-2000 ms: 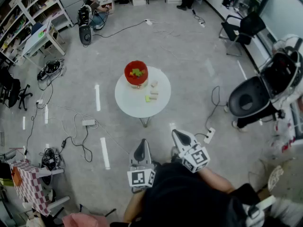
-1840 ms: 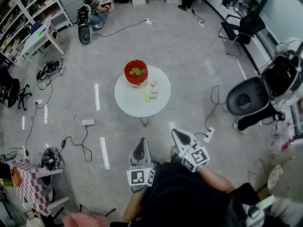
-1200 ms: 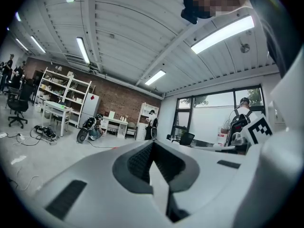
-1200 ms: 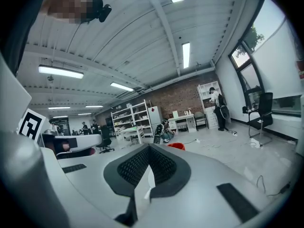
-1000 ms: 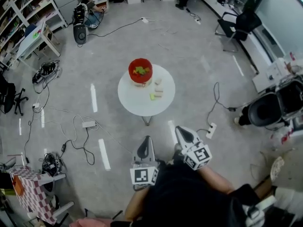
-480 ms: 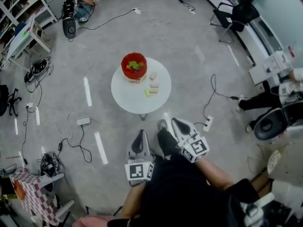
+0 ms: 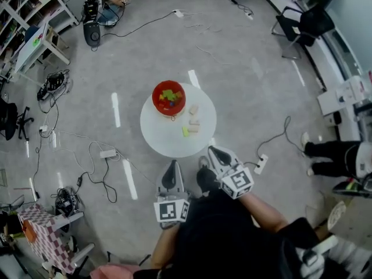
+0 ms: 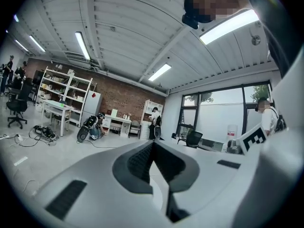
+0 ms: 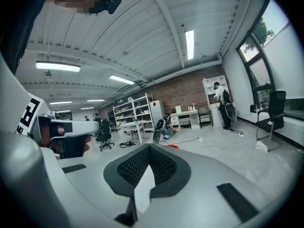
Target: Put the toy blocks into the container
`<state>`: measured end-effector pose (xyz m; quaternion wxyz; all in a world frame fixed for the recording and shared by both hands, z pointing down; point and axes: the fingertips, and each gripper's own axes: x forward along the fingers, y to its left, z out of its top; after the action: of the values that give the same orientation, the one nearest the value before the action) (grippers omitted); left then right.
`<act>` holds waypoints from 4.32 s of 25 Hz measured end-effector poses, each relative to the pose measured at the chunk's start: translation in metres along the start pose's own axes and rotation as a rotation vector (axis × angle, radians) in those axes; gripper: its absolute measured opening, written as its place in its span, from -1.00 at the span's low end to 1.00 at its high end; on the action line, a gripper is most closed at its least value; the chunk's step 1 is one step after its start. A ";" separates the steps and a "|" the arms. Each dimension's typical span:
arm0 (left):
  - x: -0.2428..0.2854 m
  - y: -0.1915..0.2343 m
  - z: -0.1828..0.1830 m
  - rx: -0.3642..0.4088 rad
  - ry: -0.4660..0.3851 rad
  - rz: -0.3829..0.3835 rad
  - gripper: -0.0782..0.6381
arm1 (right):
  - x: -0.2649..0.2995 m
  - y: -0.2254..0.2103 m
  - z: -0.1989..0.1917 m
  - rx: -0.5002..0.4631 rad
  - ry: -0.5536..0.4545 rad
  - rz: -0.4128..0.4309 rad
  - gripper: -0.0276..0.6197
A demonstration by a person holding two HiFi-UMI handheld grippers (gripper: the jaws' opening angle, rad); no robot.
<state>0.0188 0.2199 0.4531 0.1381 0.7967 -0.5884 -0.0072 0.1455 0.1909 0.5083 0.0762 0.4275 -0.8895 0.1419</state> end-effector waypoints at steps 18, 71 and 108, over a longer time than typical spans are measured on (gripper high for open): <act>0.073 0.007 0.016 0.025 -0.009 0.069 -0.79 | 0.075 -0.054 -0.027 -0.074 0.175 0.126 -0.92; 0.170 0.084 0.024 -0.065 0.074 -0.027 -0.79 | 0.186 -0.121 -0.343 -0.534 1.108 0.327 -0.68; 0.168 0.104 0.034 -0.053 0.031 -0.035 -0.79 | 0.220 -0.076 -0.166 -0.183 0.651 0.209 -0.73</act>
<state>-0.0327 0.0268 0.4695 0.1681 0.8030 -0.5717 -0.0126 0.0704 0.0356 0.7370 0.3789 0.2581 -0.8665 0.1975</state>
